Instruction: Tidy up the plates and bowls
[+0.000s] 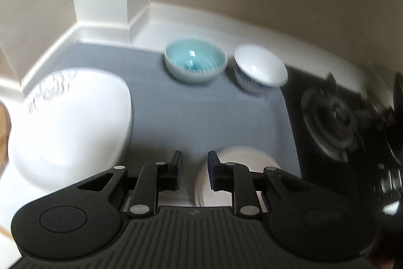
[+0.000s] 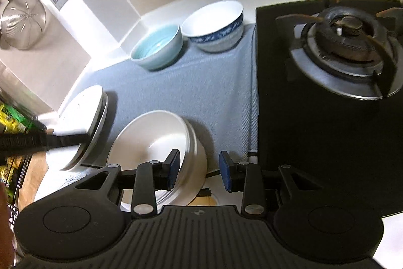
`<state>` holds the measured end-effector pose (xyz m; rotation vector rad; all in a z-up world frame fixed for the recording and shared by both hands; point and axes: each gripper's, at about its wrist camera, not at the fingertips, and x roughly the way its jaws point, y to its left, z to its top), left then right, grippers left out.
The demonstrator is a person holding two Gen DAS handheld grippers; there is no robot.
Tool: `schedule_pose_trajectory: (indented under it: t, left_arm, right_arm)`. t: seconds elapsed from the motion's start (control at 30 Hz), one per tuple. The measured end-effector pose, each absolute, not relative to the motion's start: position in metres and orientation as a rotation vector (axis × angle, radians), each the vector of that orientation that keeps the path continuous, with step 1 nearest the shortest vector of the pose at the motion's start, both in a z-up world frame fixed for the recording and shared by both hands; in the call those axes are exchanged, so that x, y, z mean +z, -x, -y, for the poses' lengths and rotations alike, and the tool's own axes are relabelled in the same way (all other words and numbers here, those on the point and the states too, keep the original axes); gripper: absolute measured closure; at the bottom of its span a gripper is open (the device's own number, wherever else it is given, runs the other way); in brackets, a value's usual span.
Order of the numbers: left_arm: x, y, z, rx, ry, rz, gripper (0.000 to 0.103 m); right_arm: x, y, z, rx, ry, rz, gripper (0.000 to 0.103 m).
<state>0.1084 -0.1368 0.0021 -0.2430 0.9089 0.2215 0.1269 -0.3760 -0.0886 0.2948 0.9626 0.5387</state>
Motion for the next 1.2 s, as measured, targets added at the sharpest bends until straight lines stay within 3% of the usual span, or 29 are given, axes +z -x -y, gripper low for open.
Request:
schedule_pose_trajectory:
  t: [0.2, 0.3, 0.4, 0.63, 0.87, 0.97, 1.1, 1.2]
  left_arm:
    - [0.003, -0.163, 0.100, 0.223, 0.278, -0.860, 0.080]
    - [-0.004, -0.192, 0.075, 0.237, 0.330, -0.864, 0.080]
    - [-0.017, -0.221, 0.054, 0.249, 0.331, -0.862, 0.067]
    - [-0.052, -0.273, 0.021, 0.234, 0.377, -0.896, 0.060]
    - [-0.068, -0.300, 0.017, 0.190, 0.380, -0.933, 0.060]
    - [-0.073, -0.306, 0.016, 0.183, 0.384, -0.954, 0.063]
    - [-0.077, -0.309, 0.017, 0.171, 0.357, -0.973, 0.079]
    - [-0.077, -0.308, 0.018, 0.150, 0.349, -0.977, 0.085]
  right_arm:
    - [-0.082, -0.115, 0.366, 0.526, -0.227, -0.945, 0.089]
    - [-0.078, -0.110, 0.359, 0.517, -0.184, -0.962, 0.089]
    - [-0.072, -0.104, 0.355, 0.482, -0.174, -0.973, 0.086]
    - [-0.050, -0.085, 0.364, 0.320, -0.215, -0.930, 0.086]
    - [-0.034, -0.054, 0.374, 0.152, -0.261, -0.917, 0.086]
    - [-0.031, -0.047, 0.374, 0.118, -0.277, -0.923, 0.086]
    - [-0.027, -0.054, 0.370, 0.109, -0.269, -0.920, 0.086]
    - [-0.024, -0.060, 0.368, 0.108, -0.268, -0.913, 0.086]
